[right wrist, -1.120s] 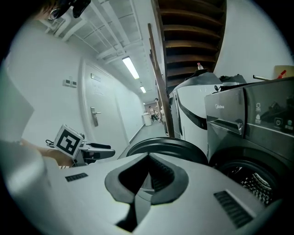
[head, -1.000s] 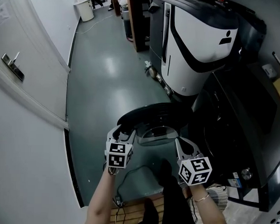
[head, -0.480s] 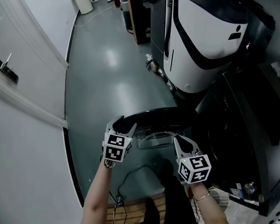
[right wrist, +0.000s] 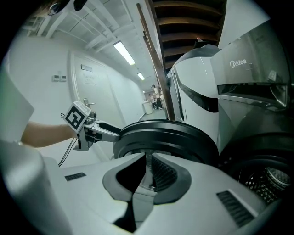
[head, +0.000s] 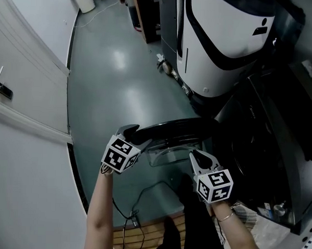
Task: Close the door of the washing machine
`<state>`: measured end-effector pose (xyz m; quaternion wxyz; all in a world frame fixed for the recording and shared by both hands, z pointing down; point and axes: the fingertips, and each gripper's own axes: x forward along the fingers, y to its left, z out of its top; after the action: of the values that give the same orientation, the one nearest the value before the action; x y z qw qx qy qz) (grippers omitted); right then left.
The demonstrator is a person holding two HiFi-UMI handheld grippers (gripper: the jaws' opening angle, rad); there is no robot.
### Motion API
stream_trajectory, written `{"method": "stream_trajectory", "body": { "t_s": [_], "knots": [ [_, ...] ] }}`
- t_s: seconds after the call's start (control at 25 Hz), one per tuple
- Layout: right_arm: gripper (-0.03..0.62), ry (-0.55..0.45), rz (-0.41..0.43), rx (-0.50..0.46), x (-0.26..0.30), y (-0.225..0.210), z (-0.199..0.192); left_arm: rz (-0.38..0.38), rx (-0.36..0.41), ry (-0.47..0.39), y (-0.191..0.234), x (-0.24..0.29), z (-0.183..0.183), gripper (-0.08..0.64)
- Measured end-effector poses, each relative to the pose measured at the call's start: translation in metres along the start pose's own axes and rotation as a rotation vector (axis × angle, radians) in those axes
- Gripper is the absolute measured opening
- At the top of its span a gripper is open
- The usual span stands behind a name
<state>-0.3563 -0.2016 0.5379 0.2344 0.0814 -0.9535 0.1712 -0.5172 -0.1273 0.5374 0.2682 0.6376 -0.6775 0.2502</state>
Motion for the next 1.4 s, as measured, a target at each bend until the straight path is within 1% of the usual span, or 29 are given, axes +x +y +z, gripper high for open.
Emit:
{"method": "stream_trajectory", "body": {
  "t_s": [0.08,0.28,0.44,0.56,0.84,1.0,1.12,1.24,1.4],
  "knots": [
    [0.048,0.005,-0.002,-0.001,-0.001,-0.001,-0.002,-0.019,0.009,0.026,-0.002,0.005,-0.003,0.298],
    [0.051,0.012,-0.01,-0.004,-0.01,-0.001,-0.01,0.002,0.025,0.058,-0.005,0.006,-0.007,0.299],
    [0.051,0.009,-0.021,0.0,-0.028,0.004,-0.019,0.011,0.044,0.087,-0.021,0.0,-0.015,0.296],
    [0.051,0.002,-0.031,0.003,-0.047,0.011,-0.027,0.016,0.041,0.093,-0.038,-0.01,-0.024,0.278],
    [0.052,-0.015,-0.074,0.014,-0.108,0.035,-0.051,0.019,0.025,0.114,-0.096,-0.035,-0.044,0.267],
    [0.052,-0.018,-0.106,0.033,-0.146,0.046,-0.073,0.039,0.018,0.119,-0.131,-0.045,-0.054,0.253],
    [0.052,-0.021,-0.136,0.053,-0.179,0.054,-0.092,0.045,0.031,0.129,-0.162,-0.054,-0.062,0.244],
    [0.052,-0.029,-0.171,0.07,-0.214,0.063,-0.107,0.033,0.045,0.136,-0.194,-0.065,-0.067,0.244],
    [0.052,-0.032,-0.203,0.085,-0.247,0.07,-0.126,0.012,0.072,0.119,-0.23,-0.068,-0.068,0.244]
  ]
}}
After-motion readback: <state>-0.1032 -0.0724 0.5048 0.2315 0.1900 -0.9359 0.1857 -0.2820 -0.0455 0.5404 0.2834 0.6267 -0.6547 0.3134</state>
